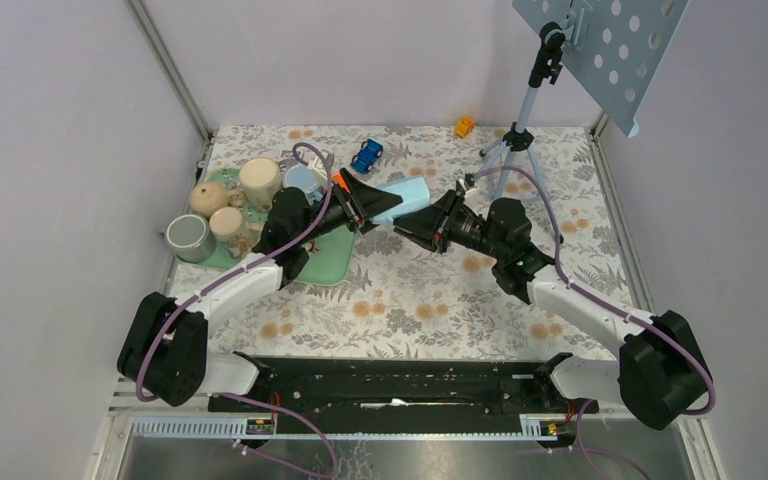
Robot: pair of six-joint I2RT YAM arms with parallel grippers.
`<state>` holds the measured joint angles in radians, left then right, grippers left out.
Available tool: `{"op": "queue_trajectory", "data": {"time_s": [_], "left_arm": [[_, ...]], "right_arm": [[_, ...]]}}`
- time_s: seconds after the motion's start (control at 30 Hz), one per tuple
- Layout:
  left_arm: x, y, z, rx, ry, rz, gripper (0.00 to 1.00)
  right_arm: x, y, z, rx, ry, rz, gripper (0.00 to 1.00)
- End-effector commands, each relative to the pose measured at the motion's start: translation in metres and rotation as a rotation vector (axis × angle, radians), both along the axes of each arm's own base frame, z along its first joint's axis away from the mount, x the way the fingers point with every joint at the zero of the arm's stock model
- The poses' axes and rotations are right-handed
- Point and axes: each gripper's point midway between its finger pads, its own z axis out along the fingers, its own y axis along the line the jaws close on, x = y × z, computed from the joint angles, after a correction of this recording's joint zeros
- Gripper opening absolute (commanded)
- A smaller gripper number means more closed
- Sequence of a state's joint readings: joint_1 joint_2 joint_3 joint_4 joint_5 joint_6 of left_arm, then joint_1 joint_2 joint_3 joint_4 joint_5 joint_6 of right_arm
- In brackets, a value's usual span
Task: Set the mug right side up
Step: Turn over the cup on the tray.
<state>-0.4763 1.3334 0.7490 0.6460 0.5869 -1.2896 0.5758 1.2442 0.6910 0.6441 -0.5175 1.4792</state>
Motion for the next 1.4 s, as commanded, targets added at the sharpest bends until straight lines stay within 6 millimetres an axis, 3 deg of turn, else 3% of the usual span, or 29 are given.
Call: {"op": "queue_trajectory", "data": {"time_s": [0.0,0.27,0.53,0.87,1.1,1.37], "left_arm": [[-0.002,0.001,0.009,0.022,-0.063,0.012,0.76],[0.009,0.005,-0.012,0.085,-0.021,0.071,0.98],[0.021,0.018,-0.035,0.23,0.019,0.172,0.99],[0.029,0.021,-0.034,0.302,-0.008,0.194,0.99],[0.034,0.024,-0.043,0.352,-0.013,0.208,0.99],[0.024,0.02,-0.043,0.294,-0.049,0.167,0.99]], "right_arm": [[0.007,-0.008,0.021,-0.151,-0.225,-0.05,0.0],[0.013,-0.017,0.017,-0.27,-0.284,-0.098,0.0],[0.016,-0.027,0.006,-0.367,-0.304,-0.13,0.0],[0.019,-0.041,-0.001,-0.479,-0.344,-0.17,0.0],[0.015,-0.042,0.004,-0.484,-0.361,-0.166,0.0],[0.006,-0.035,0.008,-0.382,-0.33,-0.14,0.0]]}}
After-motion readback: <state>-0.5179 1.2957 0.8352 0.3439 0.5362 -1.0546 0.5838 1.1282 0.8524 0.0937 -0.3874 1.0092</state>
